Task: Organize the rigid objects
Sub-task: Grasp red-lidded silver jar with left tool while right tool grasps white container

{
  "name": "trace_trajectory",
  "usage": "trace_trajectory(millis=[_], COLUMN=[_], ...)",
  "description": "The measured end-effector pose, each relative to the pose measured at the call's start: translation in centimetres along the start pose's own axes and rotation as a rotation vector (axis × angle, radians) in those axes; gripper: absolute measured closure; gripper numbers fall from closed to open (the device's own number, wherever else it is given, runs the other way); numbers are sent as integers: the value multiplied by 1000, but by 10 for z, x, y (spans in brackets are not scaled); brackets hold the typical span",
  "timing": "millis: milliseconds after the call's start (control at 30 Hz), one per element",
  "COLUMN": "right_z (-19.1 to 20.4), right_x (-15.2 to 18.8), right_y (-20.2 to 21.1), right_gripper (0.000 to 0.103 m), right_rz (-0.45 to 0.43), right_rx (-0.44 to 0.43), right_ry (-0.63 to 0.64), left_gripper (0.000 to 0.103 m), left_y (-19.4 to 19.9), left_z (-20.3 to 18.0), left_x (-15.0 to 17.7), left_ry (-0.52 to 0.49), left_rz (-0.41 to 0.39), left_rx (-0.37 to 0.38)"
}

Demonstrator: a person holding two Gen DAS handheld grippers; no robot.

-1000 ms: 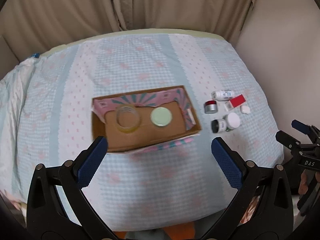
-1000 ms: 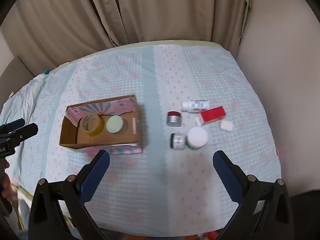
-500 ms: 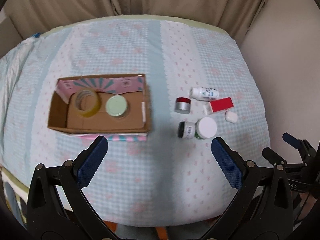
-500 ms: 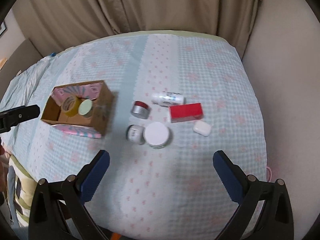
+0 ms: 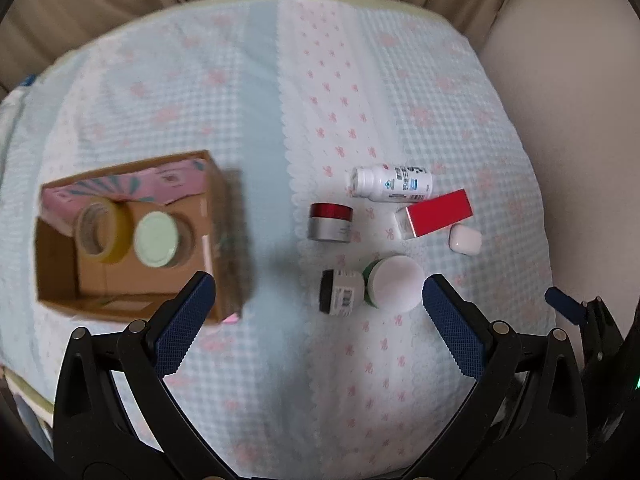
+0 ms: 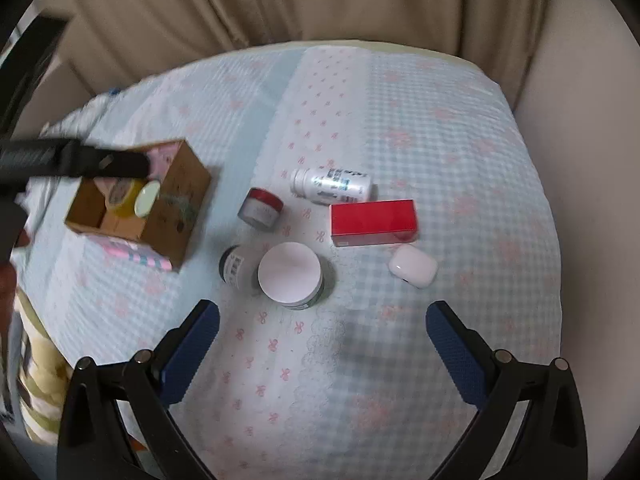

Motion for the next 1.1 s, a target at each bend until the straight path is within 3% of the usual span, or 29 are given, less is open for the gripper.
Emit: trace_trajectory(millis=[167, 467, 600, 833, 900, 1067, 1100], right_z=[14, 51, 67, 80, 83, 88, 87], right_x=[-3, -1, -1, -7, -7, -3, -3], right_y=[-37, -102, -121, -143, -149, -157, -158], right_gripper=[0, 0, 2, 3, 12, 21, 27], right_rz=[32, 83, 105, 133, 140, 139, 134], right_rx=[7, -23, -48, -104, -118, -119, -109], right_ry=[104, 369, 466, 523, 537, 598, 610], left_gripper=[1, 5, 13, 25, 28, 38, 44], left_y=[-54, -154, -182, -214, -219, -228, -228], left_z=[10, 21, 22, 24, 26, 30, 30], left_x=[-17, -39, -44, -44, -43, -38, -38], left_ry=[15, -45, -48, -63, -56, -68, -72], left_rz=[90, 269, 323, 394, 410, 432, 427], left_rx=[5, -15, -18, -14, -9, 1, 13])
Point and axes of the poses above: each gripper's, at about its wrist camera, not at the fingertips, and y roughly against the way its jaws point, z to its left, x to its underside, the point moved 4 cm from there along -y, roughly the way its jaws point, and after that the axes turned 9 degrees about x, right-handed, at the moved point
